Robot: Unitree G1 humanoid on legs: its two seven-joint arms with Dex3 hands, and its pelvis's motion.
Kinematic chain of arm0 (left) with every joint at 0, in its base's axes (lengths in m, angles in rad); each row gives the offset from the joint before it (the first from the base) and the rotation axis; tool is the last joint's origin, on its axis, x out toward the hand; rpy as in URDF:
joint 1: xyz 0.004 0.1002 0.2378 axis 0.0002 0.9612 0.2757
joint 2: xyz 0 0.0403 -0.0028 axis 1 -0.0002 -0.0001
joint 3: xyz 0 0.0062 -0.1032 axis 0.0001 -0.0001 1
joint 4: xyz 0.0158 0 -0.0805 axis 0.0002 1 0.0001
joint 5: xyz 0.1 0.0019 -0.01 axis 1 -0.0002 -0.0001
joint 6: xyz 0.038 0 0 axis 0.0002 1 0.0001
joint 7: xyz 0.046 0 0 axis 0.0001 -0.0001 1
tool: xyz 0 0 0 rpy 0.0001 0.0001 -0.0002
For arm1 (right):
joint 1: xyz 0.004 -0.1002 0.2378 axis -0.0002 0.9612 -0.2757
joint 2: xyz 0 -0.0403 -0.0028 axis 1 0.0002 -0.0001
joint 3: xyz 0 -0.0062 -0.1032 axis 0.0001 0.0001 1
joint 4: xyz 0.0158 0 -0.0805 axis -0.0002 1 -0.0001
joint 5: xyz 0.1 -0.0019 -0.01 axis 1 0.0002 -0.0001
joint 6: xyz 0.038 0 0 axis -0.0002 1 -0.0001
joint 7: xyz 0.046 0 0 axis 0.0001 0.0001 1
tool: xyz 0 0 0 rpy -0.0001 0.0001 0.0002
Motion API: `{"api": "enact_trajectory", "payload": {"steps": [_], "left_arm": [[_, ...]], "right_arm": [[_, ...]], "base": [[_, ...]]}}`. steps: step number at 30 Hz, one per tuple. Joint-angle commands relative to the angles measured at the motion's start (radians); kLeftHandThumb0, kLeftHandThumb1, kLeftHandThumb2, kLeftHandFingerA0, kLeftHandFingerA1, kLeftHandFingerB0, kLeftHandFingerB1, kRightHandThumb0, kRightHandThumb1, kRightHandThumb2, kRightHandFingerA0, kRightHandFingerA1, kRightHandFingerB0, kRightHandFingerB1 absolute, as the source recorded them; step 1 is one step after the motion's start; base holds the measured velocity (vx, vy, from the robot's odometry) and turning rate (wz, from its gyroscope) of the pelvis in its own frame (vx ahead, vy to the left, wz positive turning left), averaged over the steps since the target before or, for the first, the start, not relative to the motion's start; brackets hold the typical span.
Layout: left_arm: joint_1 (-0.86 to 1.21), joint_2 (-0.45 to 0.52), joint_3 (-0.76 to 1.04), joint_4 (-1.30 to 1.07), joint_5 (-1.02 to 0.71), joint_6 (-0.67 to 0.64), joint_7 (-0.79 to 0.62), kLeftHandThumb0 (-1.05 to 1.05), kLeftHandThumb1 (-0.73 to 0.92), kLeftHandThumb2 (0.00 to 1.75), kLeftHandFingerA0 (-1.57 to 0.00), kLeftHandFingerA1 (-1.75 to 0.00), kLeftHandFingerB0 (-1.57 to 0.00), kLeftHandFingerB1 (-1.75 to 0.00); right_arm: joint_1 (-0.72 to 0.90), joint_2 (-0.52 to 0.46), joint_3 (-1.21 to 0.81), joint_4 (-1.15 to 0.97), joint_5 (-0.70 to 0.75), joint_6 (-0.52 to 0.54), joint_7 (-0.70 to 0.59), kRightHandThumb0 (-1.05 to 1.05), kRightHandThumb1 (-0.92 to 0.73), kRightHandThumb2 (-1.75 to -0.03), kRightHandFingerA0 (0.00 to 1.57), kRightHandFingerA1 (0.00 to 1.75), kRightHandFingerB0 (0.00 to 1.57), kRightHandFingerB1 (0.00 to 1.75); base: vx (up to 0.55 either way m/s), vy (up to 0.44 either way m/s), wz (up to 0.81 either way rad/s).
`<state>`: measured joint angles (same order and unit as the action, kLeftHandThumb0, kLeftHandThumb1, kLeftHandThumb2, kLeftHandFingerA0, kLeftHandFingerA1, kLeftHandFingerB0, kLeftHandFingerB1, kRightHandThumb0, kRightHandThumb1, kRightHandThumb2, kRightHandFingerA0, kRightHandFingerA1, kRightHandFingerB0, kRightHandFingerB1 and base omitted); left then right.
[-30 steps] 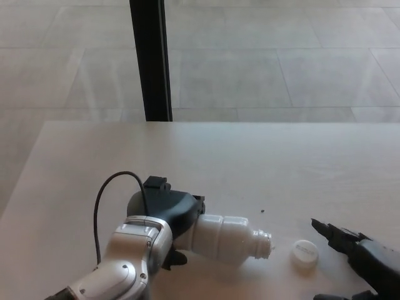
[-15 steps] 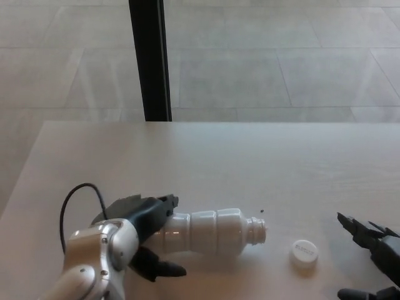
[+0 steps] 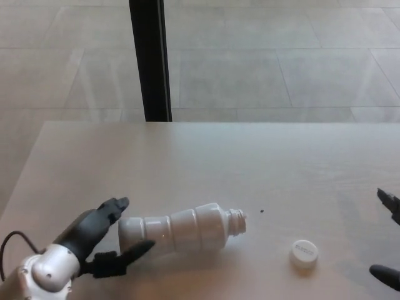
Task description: The robot uses its left hand to to lift the bottle kept on the middle of the desk and tilts it towards its right hand. It then uses its right hand to rotate its cap to open it and places the bottle and cap back on the desk
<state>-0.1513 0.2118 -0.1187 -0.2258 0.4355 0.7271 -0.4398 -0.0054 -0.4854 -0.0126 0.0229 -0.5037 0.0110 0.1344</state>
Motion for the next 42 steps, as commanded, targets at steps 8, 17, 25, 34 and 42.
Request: {"api": "enact_trajectory", "payload": {"steps": [8,17,25,34,42], "left_arm": [[0.142,-0.297,1.068,0.078,-0.837,-0.171,0.183,-0.87,0.92,0.70,0.00,0.00,0.00,0.00],[0.244,-0.193,1.567,0.478,-1.090,-0.329,0.293,-1.04,0.88,1.09,0.00,-0.03,0.00,0.00],[0.342,0.007,1.835,0.859,-1.178,-0.433,0.383,-0.86,0.80,1.09,0.00,-0.11,0.00,-0.11],[0.413,-0.035,1.882,0.882,-1.115,-0.337,0.427,-0.81,0.82,1.12,0.00,-0.22,0.00,-0.17],[0.467,-0.103,1.700,1.024,-0.925,-0.431,0.255,-0.69,0.92,0.73,-0.08,-0.41,0.00,-0.27]], "right_arm": [[0.083,-0.092,-0.627,0.130,0.522,-0.017,0.136,-0.91,-0.55,-0.83,0.00,0.03,0.08,0.02],[0.072,-0.081,-0.956,0.355,0.620,0.081,-0.059,-0.75,-0.50,-0.79,0.00,0.09,0.09,0.25],[0.057,-0.076,-1.154,0.611,0.741,0.125,-0.193,-0.57,-0.62,-0.78,0.00,0.14,0.11,0.30],[0.014,0.006,-1.285,0.823,0.914,0.080,-0.221,-0.47,-0.67,-0.66,0.04,0.16,0.11,0.26],[-0.005,0.110,-1.301,0.899,0.915,0.053,-0.222,-0.42,-0.76,-0.63,0.01,0.30,0.10,0.27]], "base": [[0.00,0.000,0.00],[0.00,0.000,0.00],[0.00,0.000,0.00],[0.00,0.000,0.00],[0.00,0.000,0.00]]}}
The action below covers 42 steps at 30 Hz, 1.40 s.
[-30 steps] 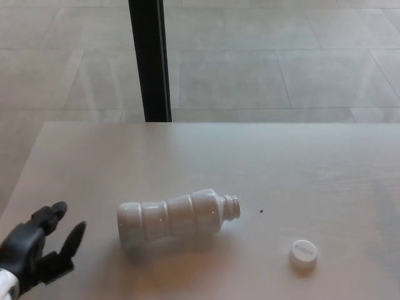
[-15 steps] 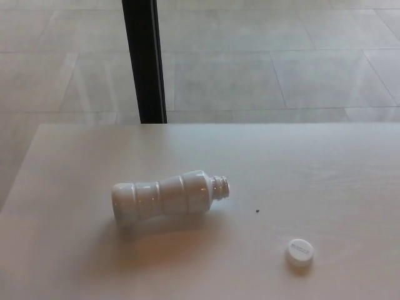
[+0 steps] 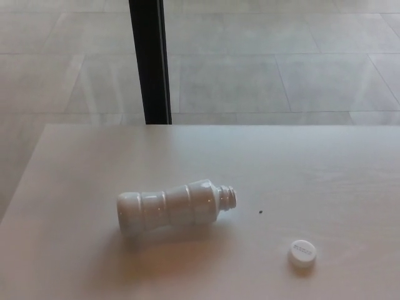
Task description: The robot uses its left hand to to lift the bottle kept on the middle of the desk and tilts it towards its right hand. It then uses its right hand to rotate its cap to open it and places the bottle and cap back on the desk
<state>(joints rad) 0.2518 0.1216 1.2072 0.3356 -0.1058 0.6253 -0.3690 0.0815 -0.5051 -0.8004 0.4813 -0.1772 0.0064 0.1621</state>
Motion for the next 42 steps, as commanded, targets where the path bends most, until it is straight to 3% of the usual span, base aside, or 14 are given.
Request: {"api": "enact_trajectory", "payload": {"steps": [1,2,4,6,7,14,15,17,18,19,20,33,36,42], "left_arm": [[0.082,-0.019,0.338,0.472,-0.349,-0.337,0.151,-0.69,0.92,0.70,-0.07,-0.44,-0.01,-0.26],[0.125,-0.034,0.250,0.477,-0.266,-0.355,0.102,-0.70,0.76,1.11,-0.01,-0.45,-0.01,-0.27],[0.187,-0.072,0.151,0.431,-0.166,-0.344,0.082,-0.37,0.52,1.10,0.00,-0.51,0.00,-0.50],[0.207,-0.072,0.107,0.425,-0.133,-0.353,0.074,-0.76,0.91,0.68,-0.15,-0.42,-0.14,-0.33],[0.210,-0.049,0.065,0.447,-0.107,-0.371,0.046,-0.76,0.91,0.70,-0.15,-0.41,-0.13,-0.31],[0.215,-0.016,-0.025,0.516,-0.083,-0.455,-0.012,-0.37,0.55,1.12,0.00,-0.52,0.00,-0.51],[0.226,-0.021,-0.039,0.509,-0.076,-0.473,-0.014,-0.77,0.92,0.72,-0.12,-0.46,-0.08,-0.32],[0.236,-0.020,-0.041,0.531,-0.092,-0.495,-0.033,-0.78,0.76,1.07,-0.03,-0.50,-0.03,-0.39],[0.235,-0.016,-0.043,0.544,-0.094,-0.508,-0.029,-0.37,0.54,1.12,-0.01,-0.52,0.00,-0.51],[0.231,-0.008,-0.043,0.564,-0.097,-0.520,-0.021,-0.79,0.91,0.72,-0.09,-0.47,-0.07,-0.35],[0.228,0.001,-0.038,0.584,-0.106,-0.525,-0.010,-0.81,0.75,1.10,-0.11,-0.55,0.00,-0.40],[0.223,0.045,-0.103,0.663,-0.132,-0.593,-0.013,-0.82,0.76,1.12,-0.11,-0.55,0.00,-0.34],[0.212,0.056,-0.102,0.696,-0.155,-0.601,-0.005,-0.80,0.92,0.71,-0.12,-0.49,-0.06,-0.33],[0.216,0.065,-0.132,0.734,-0.179,-0.636,0.017,-0.78,0.92,0.70,-0.14,-0.49,-0.08,-0.33]], "right_arm": [[-0.092,0.137,-0.499,0.450,0.569,0.058,-0.248,-0.47,-0.72,-0.75,0.06,0.20,0.09,0.29],[-0.089,0.152,-0.474,0.461,0.540,0.055,-0.247,-0.42,-0.74,-0.64,0.09,0.27,0.11,0.26],[-0.075,0.169,-0.465,0.476,0.533,0.050,-0.203,-0.28,-0.63,-1.09,0.01,0.51,0.00,0.48],[-0.063,0.186,-0.468,0.453,0.527,0.050,-0.186,-0.28,-0.62,-1.08,0.02,0.51,0.00,0.48],[-0.049,0.201,-0.445,0.444,0.505,0.059,-0.157,-0.43,-0.71,-0.62,0.19,0.34,0.21,0.29],[-0.021,0.225,-0.328,0.492,0.387,0.028,-0.085,-0.47,-0.69,-0.59,0.40,0.42,0.36,0.33],[-0.009,0.228,-0.281,0.491,0.343,0.008,-0.080,-0.50,-0.68,-0.60,0.44,0.41,0.37,0.33],[0.002,0.224,-0.248,0.503,0.321,-0.015,-0.054,-0.48,-0.67,-0.60,0.45,0.40,0.36,0.32],[0.009,0.228,-0.233,0.495,0.309,-0.023,-0.050,-0.49,-0.67,-0.60,0.47,0.40,0.35,0.32],[0.014,0.231,-0.226,0.488,0.312,-0.026,-0.030,-0.48,-0.68,-0.60,0.44,0.40,0.33,0.32],[0.020,0.228,-0.211,0.508,0.301,-0.049,-0.022,-0.49,-0.66,-0.60,0.47,0.40,0.34,0.32],[0.025,0.221,-0.174,0.529,0.344,-0.056,-0.029,-0.49,-0.67,-0.60,0.46,0.41,0.33,0.32],[0.051,0.235,-0.146,0.476,0.346,-0.049,-0.019,-0.51,-0.68,-0.61,0.63,0.47,0.33,0.32],[0.069,0.234,-0.115,0.461,0.371,-0.054,-0.010,-0.57,-0.57,-0.83,0.55,0.57,0.26,0.43]], "base": [[0.00,0.000,0.00],[0.00,0.000,0.00],[0.00,0.000,0.00],[0.00,0.000,0.00],[0.00,0.000,0.00],[0.00,0.000,0.00],[0.00,0.000,0.00],[0.00,0.000,0.00],[0.00,0.000,0.00],[0.00,0.000,0.00],[0.00,0.000,0.00],[0.00,0.000,0.00],[0.00,0.000,0.00],[0.00,0.000,0.00]]}}
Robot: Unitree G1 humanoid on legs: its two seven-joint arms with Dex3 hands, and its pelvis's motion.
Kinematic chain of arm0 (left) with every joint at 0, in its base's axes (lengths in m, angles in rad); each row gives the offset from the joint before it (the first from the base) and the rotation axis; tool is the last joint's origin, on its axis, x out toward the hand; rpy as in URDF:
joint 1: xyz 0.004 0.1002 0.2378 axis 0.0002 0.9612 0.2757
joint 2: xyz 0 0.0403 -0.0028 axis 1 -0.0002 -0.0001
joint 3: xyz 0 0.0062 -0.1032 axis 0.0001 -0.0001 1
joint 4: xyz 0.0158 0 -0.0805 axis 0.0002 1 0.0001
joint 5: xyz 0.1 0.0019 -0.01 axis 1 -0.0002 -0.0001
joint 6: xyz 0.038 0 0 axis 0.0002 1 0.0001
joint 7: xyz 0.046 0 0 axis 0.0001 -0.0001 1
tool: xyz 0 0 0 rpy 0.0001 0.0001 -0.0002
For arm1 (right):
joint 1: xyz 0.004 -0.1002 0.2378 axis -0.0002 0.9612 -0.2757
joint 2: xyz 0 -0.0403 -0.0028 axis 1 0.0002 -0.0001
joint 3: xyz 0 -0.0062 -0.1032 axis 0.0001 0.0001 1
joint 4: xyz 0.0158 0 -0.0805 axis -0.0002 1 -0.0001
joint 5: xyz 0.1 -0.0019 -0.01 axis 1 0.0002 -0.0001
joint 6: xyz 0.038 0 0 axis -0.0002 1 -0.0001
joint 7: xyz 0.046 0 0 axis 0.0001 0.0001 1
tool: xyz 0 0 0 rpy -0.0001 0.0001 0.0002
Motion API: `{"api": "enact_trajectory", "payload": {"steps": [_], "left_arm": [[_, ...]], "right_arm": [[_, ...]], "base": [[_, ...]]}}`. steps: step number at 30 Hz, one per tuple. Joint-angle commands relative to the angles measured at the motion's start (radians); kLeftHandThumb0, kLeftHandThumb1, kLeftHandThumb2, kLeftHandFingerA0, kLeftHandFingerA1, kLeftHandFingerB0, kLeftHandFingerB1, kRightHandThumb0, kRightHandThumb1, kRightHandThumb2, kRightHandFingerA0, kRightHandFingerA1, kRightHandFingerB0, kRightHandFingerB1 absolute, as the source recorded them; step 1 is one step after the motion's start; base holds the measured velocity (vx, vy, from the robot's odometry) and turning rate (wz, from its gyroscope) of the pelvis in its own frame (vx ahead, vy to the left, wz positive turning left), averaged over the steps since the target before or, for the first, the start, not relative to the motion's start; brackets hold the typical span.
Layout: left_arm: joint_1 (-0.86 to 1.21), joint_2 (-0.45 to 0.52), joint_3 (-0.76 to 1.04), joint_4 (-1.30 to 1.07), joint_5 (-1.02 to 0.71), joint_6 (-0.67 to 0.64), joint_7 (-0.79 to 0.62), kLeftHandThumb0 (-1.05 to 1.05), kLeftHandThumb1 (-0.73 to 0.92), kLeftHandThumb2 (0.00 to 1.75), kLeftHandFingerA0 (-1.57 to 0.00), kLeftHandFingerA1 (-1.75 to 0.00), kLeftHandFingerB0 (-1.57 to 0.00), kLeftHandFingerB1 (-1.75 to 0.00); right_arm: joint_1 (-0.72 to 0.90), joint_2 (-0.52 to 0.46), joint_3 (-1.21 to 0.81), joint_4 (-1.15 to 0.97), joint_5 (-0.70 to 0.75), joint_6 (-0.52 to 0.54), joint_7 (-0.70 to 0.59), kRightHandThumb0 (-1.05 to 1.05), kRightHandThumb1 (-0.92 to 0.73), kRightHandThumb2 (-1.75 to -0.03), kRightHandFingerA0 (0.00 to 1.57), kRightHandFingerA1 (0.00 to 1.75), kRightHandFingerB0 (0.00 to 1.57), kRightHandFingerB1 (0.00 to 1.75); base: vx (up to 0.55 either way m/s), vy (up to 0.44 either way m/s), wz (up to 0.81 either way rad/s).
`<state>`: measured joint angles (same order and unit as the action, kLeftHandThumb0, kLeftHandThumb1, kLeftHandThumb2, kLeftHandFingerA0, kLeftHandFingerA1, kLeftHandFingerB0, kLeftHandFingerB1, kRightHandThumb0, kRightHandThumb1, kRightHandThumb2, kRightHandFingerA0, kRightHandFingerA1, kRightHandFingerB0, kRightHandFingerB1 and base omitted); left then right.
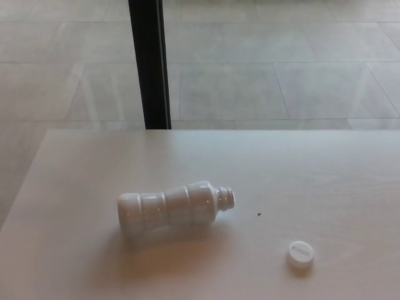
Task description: The robot uses its left hand to to lift the bottle kept on the middle of the desk and tilts it towards its right hand. It then uses its right hand to rotate its cap to open it and places the bottle and cap back on the desk
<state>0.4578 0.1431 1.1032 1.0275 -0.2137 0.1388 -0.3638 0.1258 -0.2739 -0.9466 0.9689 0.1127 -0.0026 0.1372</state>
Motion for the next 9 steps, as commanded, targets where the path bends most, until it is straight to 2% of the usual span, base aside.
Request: {"api": "enact_trajectory", "payload": {"steps": [1,2,3,5,6,7,9], "left_arm": [[0.013,0.046,-0.036,0.047,-0.074,-0.155,0.005,-0.38,0.52,1.11,0.00,-0.52,0.00,-0.52],[0.016,0.046,-0.045,0.045,-0.078,-0.159,-0.003,-0.78,0.91,0.70,-0.15,-0.49,-0.09,-0.35],[0.015,0.045,-0.049,0.042,-0.089,-0.157,0.002,-0.38,0.52,1.11,-0.01,-0.52,0.00,-0.51],[0.015,0.052,-0.062,0.055,-0.105,-0.165,0.000,-0.38,0.52,1.11,-0.01,-0.52,0.00,-0.51],[0.014,0.050,-0.062,0.055,-0.120,-0.173,0.002,-0.38,0.53,1.11,-0.01,-0.52,0.00,-0.52],[0.010,0.051,-0.064,0.054,-0.130,-0.169,0.004,-0.38,0.53,1.11,-0.01,-0.52,0.00,-0.52],[0.005,0.054,-0.071,0.055,-0.140,-0.170,0.005,-0.38,0.53,1.11,-0.01,-0.52,0.00,-0.52]], "right_arm": [[0.030,0.004,0.039,-0.032,0.083,-0.049,0.017,-0.59,-0.57,-0.84,0.54,0.57,0.26,0.43],[0.030,0.000,0.048,-0.024,0.085,-0.052,0.016,-0.58,-0.57,-0.84,0.53,0.57,0.27,0.44],[0.028,-0.005,0.057,-0.015,0.088,-0.052,0.017,-0.51,-0.69,-0.61,0.59,0.45,0.32,0.31],[0.033,-0.009,0.071,-0.013,0.099,-0.052,0.012,-0.52,-0.68,-0.61,0.63,0.47,0.34,0.32],[0.037,-0.011,0.083,-0.014,0.097,-0.051,0.003,-0.57,-0.57,-0.87,0.54,0.58,0.25,0.44],[0.034,-0.012,0.086,-0.012,0.106,-0.051,0.003,-0.51,-0.69,-0.61,0.61,0.46,0.33,0.32],[0.030,-0.012,0.094,-0.010,0.116,-0.053,0.000,-0.51,-0.69,-0.61,0.61,0.46,0.33,0.32]], "base": [[0.00,0.000,0.00],[0.00,0.000,0.00],[0.00,0.000,0.00],[0.00,0.000,0.00],[0.00,0.000,0.00],[0.00,0.000,0.00],[0.00,0.000,0.00]]}}
